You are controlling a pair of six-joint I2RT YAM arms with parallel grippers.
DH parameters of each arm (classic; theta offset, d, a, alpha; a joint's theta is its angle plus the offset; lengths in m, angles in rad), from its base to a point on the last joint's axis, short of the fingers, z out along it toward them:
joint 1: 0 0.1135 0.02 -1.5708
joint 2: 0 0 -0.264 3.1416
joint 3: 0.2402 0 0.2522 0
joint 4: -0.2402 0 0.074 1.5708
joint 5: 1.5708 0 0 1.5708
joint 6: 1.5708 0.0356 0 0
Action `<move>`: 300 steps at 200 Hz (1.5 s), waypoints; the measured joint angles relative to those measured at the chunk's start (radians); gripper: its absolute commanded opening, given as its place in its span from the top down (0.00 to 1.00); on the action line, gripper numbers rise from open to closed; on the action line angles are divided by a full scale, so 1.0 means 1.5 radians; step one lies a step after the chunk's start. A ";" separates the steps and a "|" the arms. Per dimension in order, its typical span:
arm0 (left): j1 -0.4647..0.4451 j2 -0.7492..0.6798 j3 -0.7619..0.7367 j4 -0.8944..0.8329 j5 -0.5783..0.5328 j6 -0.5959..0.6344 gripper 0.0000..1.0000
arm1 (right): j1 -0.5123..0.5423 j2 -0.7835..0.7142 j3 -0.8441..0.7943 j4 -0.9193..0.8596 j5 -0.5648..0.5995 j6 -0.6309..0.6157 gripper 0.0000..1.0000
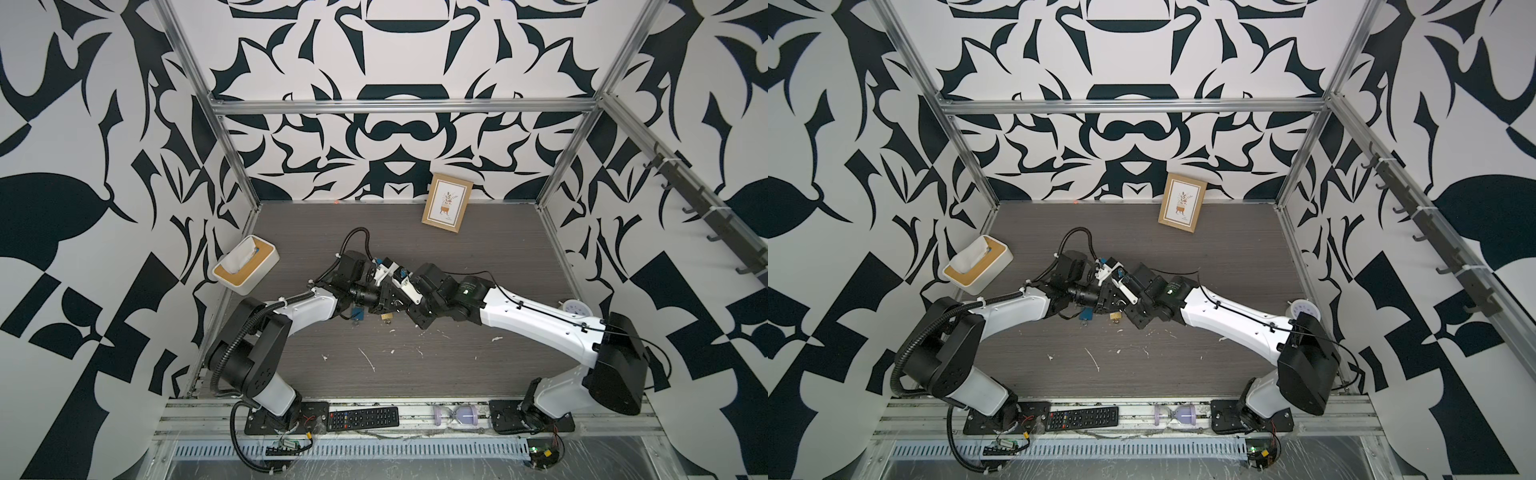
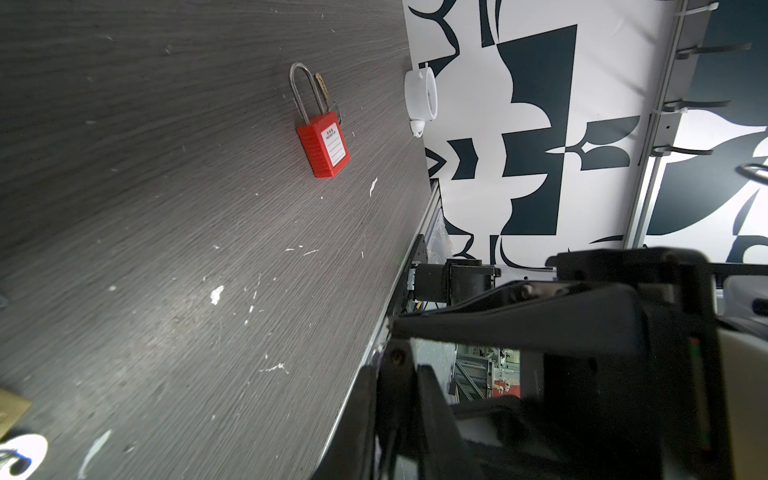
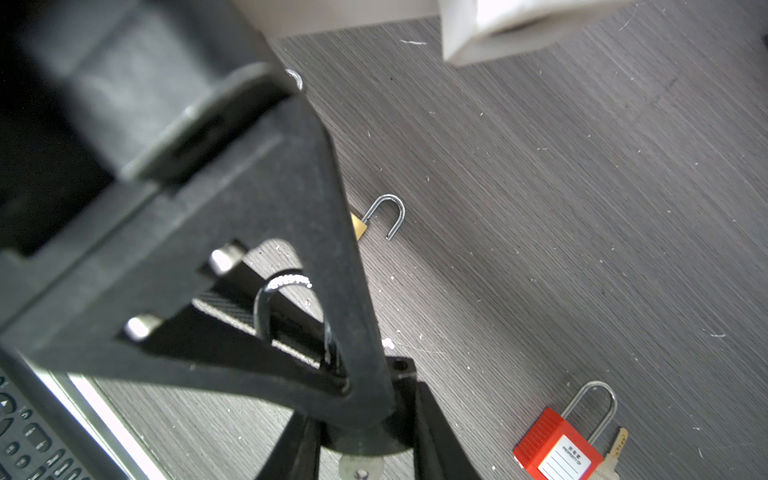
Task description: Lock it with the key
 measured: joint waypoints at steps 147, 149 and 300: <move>-0.003 0.137 -0.106 0.617 -0.216 -0.410 1.00 | -0.272 -0.232 -0.158 0.235 -0.197 0.306 0.41; -0.003 0.141 -0.106 0.627 -0.218 -0.417 1.00 | -0.276 -0.232 -0.164 0.245 -0.207 0.315 0.41; -0.024 0.167 -0.089 0.759 -0.253 -0.517 1.00 | -0.320 -0.134 -0.343 0.706 -0.408 0.685 0.53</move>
